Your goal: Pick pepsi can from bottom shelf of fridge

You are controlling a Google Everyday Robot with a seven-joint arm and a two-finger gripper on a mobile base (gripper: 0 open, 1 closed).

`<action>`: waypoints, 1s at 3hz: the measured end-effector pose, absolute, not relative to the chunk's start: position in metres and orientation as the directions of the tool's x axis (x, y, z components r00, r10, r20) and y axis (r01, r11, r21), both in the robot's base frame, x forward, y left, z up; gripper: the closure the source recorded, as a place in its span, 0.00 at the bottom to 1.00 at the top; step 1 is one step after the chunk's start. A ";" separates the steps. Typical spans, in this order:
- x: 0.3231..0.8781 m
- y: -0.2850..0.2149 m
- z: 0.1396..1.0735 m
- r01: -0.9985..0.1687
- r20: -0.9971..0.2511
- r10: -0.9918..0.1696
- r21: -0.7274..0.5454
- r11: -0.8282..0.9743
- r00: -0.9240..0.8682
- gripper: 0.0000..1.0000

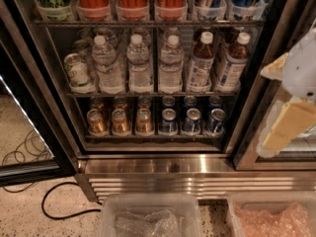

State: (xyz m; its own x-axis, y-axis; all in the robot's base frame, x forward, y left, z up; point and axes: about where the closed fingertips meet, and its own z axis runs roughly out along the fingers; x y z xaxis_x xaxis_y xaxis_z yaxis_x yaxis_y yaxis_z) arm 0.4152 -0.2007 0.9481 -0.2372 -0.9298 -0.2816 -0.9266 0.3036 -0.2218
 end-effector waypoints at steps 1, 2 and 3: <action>0.386 -0.183 0.905 -0.932 -0.367 -0.894 -0.151 0.330 -0.257 0.00; 0.360 -0.163 0.843 -0.937 -0.374 -0.877 -0.057 0.346 -0.301 0.00; 0.360 -0.163 0.843 -0.937 -0.374 -0.877 -0.057 0.346 -0.301 0.00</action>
Offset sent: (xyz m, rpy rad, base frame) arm -0.0780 0.0619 -0.1663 0.1982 0.2064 -0.0552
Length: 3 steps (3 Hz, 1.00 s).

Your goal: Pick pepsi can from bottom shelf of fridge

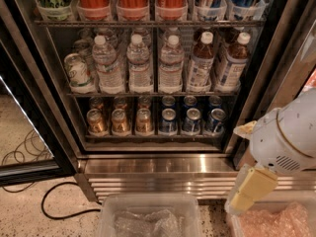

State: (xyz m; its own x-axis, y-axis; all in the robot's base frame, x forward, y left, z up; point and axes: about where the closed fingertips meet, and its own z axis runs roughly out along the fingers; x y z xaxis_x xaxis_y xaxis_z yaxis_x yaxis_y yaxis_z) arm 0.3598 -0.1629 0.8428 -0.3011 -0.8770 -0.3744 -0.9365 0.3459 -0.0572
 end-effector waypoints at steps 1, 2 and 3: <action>0.353 -0.155 0.804 -0.919 -0.368 -0.856 -0.011 0.395 -0.363 0.00; 0.345 -0.143 0.747 -0.859 -0.346 -0.803 0.014 0.512 -0.485 0.00; 0.358 -0.134 0.711 -0.796 -0.345 -0.755 -0.034 0.604 -0.558 0.00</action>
Offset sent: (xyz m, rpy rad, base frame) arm -0.0118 0.0333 -0.1676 0.0129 0.0881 -0.4259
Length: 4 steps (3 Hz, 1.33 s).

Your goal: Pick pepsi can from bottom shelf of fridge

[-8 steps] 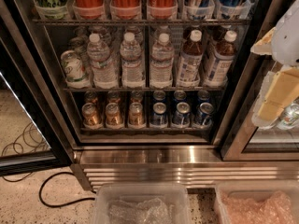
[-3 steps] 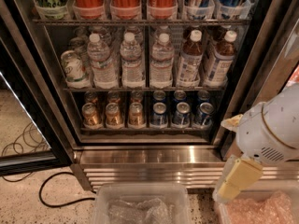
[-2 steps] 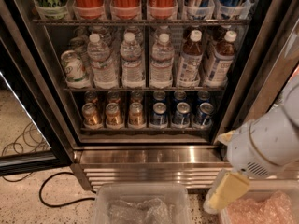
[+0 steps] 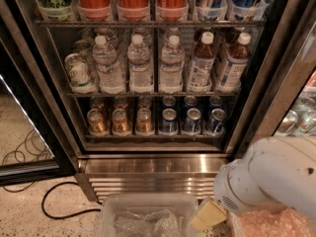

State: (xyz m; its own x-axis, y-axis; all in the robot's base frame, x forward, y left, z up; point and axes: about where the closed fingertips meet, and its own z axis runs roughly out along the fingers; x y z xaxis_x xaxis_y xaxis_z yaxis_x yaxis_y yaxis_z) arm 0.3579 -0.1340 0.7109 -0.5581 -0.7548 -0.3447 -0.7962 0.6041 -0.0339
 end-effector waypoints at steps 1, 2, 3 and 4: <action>0.388 -0.138 0.703 -0.742 -0.370 -0.738 -0.165 0.650 -0.564 0.00; 0.398 -0.148 0.707 -0.707 -0.378 -0.720 -0.202 0.678 -0.582 0.00; 0.398 -0.148 0.707 -0.707 -0.377 -0.720 -0.202 0.678 -0.583 0.00; 0.399 -0.141 0.708 -0.695 -0.438 -0.693 -0.189 0.694 -0.572 0.00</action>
Offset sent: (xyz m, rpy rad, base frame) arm 0.0208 -0.0018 -0.0061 -0.0381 -0.0850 -0.0497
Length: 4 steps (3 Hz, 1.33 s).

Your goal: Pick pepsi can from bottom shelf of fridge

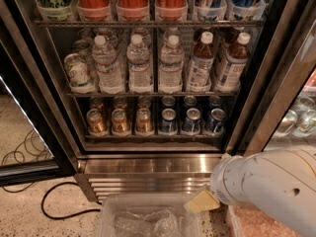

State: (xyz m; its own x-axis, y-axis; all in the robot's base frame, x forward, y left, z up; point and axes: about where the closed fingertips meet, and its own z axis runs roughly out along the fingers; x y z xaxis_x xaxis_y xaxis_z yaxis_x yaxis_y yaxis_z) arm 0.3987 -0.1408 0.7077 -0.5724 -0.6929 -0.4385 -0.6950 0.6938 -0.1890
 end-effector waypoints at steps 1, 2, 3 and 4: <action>0.389 -0.141 0.719 -0.649 -0.546 -0.643 -0.220 0.729 -0.537 0.00; 0.398 -0.144 0.746 -0.552 -0.668 -0.567 -0.271 0.788 -0.482 0.00; 0.429 -0.139 0.781 -0.404 -0.809 -0.398 -0.221 0.888 -0.432 0.00; 0.458 -0.144 0.820 -0.245 -0.915 -0.214 -0.133 0.960 -0.343 0.00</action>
Offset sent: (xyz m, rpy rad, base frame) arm 0.0112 -0.0324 0.1420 0.4559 -0.7533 -0.4071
